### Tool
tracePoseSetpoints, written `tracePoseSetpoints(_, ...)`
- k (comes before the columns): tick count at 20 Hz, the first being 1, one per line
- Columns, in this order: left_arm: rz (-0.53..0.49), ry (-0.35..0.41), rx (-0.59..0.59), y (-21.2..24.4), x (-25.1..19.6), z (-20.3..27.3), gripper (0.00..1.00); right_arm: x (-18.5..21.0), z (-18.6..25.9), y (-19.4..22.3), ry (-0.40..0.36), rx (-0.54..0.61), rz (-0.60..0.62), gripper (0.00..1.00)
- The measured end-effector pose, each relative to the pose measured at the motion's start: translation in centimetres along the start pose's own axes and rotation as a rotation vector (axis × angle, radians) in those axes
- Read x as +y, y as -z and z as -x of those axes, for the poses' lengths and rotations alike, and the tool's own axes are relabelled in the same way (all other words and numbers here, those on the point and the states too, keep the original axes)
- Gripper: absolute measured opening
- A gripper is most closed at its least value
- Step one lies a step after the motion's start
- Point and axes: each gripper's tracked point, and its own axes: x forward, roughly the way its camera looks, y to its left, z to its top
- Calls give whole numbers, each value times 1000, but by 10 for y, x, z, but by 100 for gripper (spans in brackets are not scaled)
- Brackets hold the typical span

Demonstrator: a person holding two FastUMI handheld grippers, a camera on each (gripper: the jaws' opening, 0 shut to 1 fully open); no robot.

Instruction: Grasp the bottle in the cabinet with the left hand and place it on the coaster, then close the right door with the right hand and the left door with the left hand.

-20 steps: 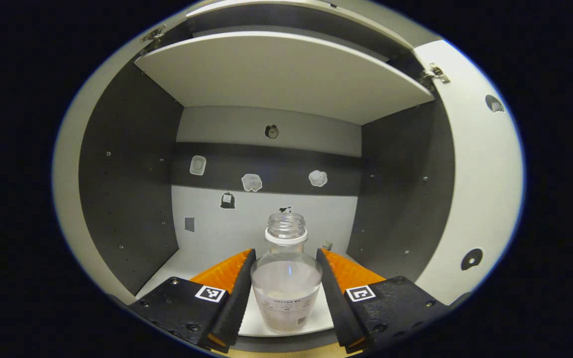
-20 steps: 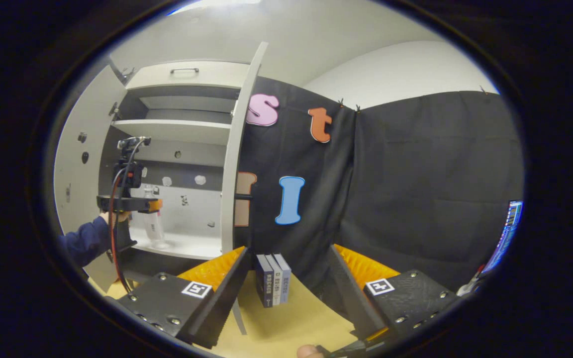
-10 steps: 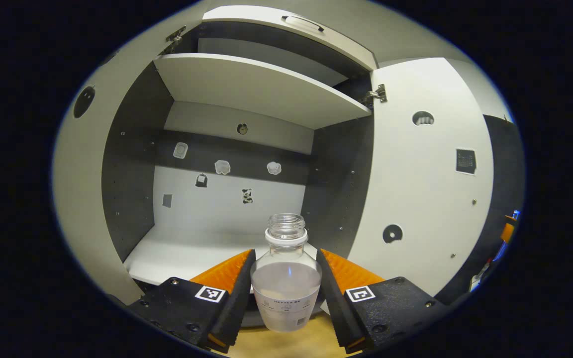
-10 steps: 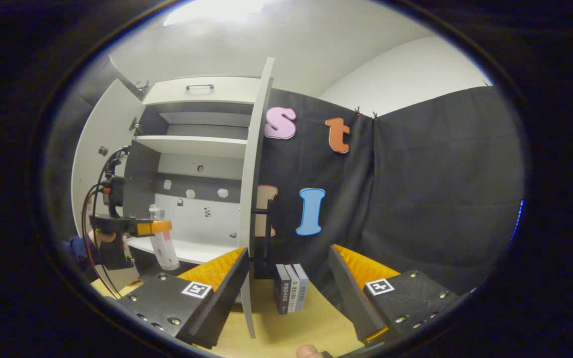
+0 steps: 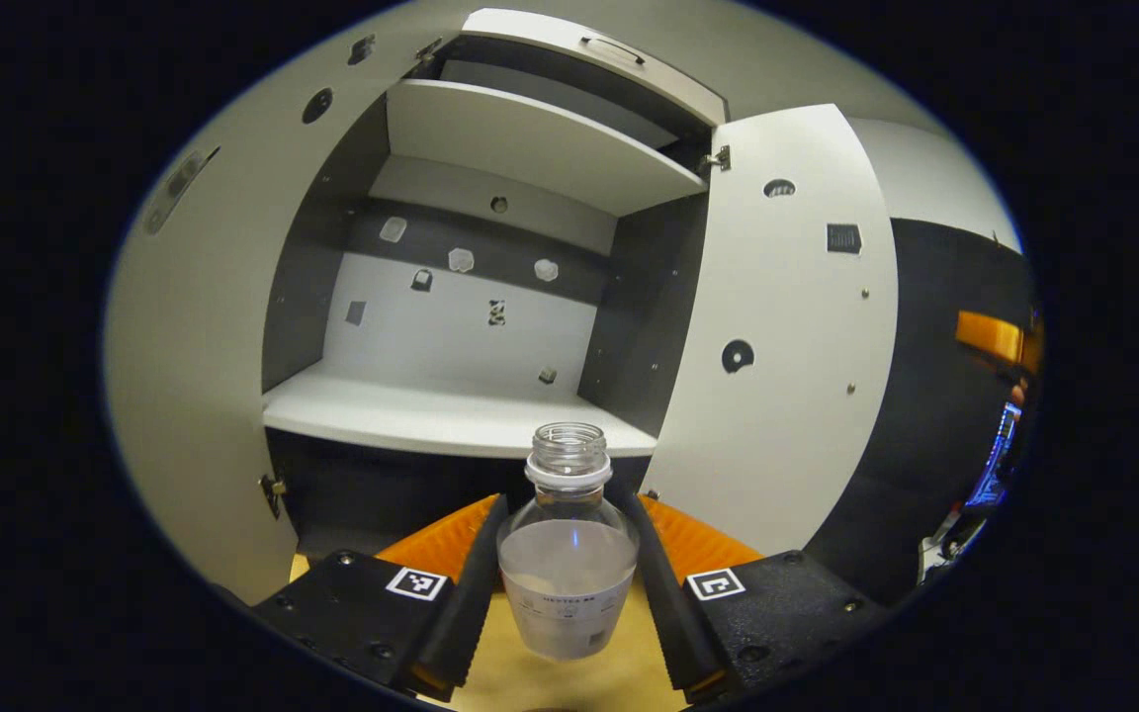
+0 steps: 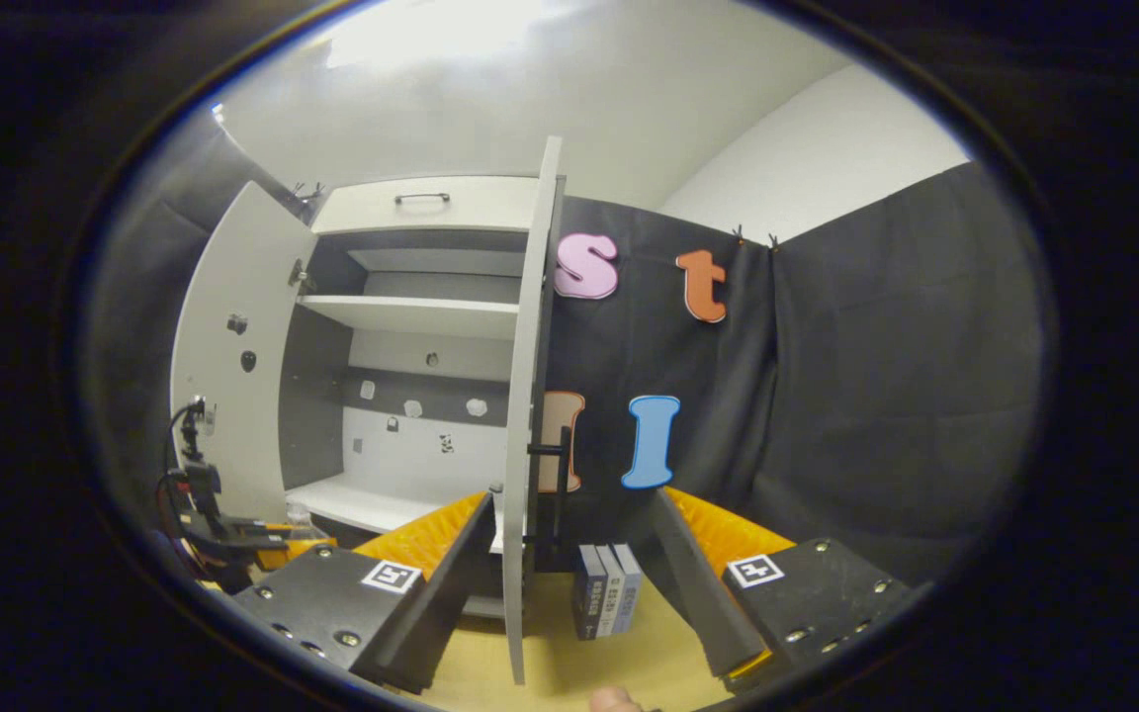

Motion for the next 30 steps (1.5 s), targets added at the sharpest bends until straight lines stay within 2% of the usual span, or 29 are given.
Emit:
tracePoseSetpoints(3,-16,20,9,39,-6,11,74,-2,-2,-5,-8,-17,8,97)
tracePoseSetpoints(4,-2,26,24,53,-9,15,73,-2,-3,-8,-10,-22,12,99)
tracePoseSetpoints(7,58,25,102,99,-15,25,74,-5,-4,-12,-12,-37,22,97)
tracePoseSetpoints(10,67,-12,183,136,-7,27,74,-7,-5,-13,-14,-38,32,96)
tracePoseSetpoints(11,64,-25,212,148,-4,28,77,-8,-6,-13,-15,-39,36,96)
tracePoseSetpoints(13,51,-47,252,167,1,37,75,-8,-8,-14,-17,-46,43,96)
tracePoseSetpoints(15,51,-63,272,179,6,42,75,-8,-11,-16,-20,-51,45,96)
tracePoseSetpoints(18,90,-44,288,194,2,47,75,-6,-15,-16,-26,-55,39,96)
tracePoseSetpoints(22,69,-90,315,212,15,54,75,-5,-16,-18,-36,-63,41,96)
tracePoseSetpoints(24,72,-100,323,218,16,56,77,-6,-17,-17,-32,-62,50,96)
tracePoseSetpoints(25,67,-103,322,219,16,57,75,-7,-17,-16,-31,-62,53,96)
tracePoseSetpoints(30,61,-121,304,219,14,60,76,-7,-15,-18,-32,-66,60,96)
